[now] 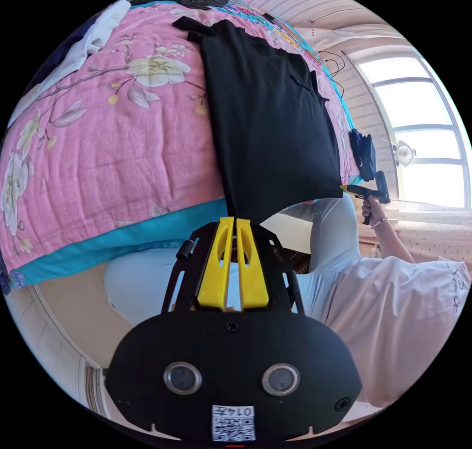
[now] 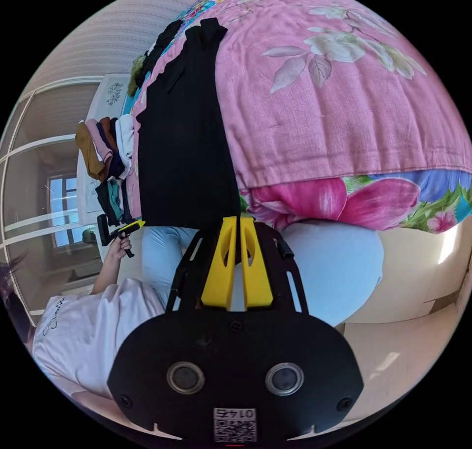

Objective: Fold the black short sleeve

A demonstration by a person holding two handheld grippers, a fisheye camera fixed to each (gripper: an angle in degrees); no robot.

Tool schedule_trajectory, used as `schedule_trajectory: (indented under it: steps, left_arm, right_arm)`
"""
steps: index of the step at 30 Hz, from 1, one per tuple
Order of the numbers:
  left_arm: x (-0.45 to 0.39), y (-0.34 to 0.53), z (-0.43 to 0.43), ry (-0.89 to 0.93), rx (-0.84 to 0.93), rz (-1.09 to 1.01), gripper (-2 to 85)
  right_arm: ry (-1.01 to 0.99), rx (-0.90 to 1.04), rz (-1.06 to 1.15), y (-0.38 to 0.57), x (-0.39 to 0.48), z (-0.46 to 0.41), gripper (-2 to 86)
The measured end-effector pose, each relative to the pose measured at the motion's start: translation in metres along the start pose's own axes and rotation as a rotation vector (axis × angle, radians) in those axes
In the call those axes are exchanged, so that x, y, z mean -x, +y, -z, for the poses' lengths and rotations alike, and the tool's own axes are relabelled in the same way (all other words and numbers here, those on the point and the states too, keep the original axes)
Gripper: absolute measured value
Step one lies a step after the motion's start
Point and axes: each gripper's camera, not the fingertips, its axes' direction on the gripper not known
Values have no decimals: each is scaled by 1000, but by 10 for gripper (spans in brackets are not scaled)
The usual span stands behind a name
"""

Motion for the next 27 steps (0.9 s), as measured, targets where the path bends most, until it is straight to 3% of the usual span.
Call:
schedule_trajectory:
  steps: [9, 12, 16, 24, 27]
  left_arm:
    - [-12, 38, 23, -56, -93, 48, -10]
    - [-23, 55, 32, -61, -181, 33, -10]
    - [-51, 72, 41, -199, -282, 41, -10]
    - [-126, 57, 42, -357, -354, -232, -10]
    - [-152, 31, 33, -335, -372, -312, -10]
  right_arm:
    - [127, -63, -74, 21, -1, 19, 3]
    - [138, -175, -30, 36, 11, 33, -1]
    - [156, -272, 89, 49, 39, 45, -2]
    - [169, -345, 234, 55, 80, 46, -2]
    - [156, -346, 258, 51, 90, 41, -2]
